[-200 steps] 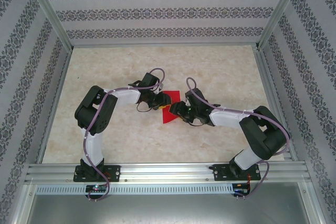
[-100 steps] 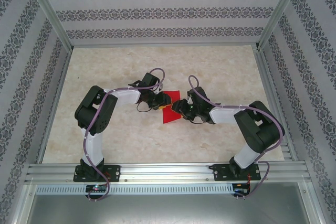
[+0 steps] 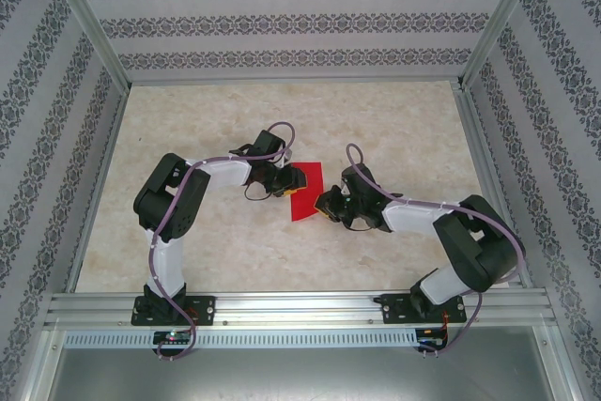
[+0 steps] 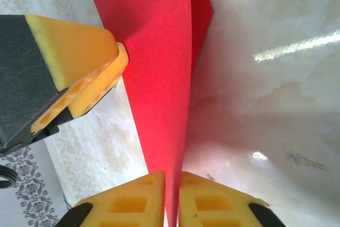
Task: Fold a paper plane with a square sheet of paper (pick it up from the middle)
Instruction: Third fold the triangle at the center of the table.
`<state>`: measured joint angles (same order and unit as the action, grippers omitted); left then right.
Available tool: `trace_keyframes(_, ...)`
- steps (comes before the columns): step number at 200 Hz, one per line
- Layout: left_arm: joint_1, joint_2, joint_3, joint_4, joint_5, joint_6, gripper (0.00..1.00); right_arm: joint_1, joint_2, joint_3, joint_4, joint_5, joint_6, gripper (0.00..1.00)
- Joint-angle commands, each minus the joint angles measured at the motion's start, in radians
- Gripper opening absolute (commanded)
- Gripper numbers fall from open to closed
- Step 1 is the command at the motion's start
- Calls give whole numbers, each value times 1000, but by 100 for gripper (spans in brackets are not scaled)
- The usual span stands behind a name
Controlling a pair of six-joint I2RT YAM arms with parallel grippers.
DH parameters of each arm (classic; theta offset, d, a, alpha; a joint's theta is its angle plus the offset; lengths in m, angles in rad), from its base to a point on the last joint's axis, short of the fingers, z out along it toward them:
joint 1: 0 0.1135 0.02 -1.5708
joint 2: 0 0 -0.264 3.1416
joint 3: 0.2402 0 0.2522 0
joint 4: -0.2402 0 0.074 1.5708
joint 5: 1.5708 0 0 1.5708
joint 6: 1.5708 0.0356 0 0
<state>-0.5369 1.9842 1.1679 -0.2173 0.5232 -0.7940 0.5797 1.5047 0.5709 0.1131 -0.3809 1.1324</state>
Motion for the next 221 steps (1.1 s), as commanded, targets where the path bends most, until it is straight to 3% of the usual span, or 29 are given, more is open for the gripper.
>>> trace_keyframes(1,10,41,-29,-102,-53,24,40,18,-41,-14,-42,48,25,9)
trace_keyframes(28,11,13,-9,-113,-39,36,40,20,-48,-2,-72,73,23,0)
trace_keyframes(59,23,-37,11,-63,19,38,41,20,-31,38,-146,78,7,0)
trace_keyframes(125,52,-1,79,-64,13,77,40,22,-38,109,-327,49,-54,0)
trace_keyframes(221,52,77,111,-135,13,134,38,34,77,252,-300,35,-74,1)
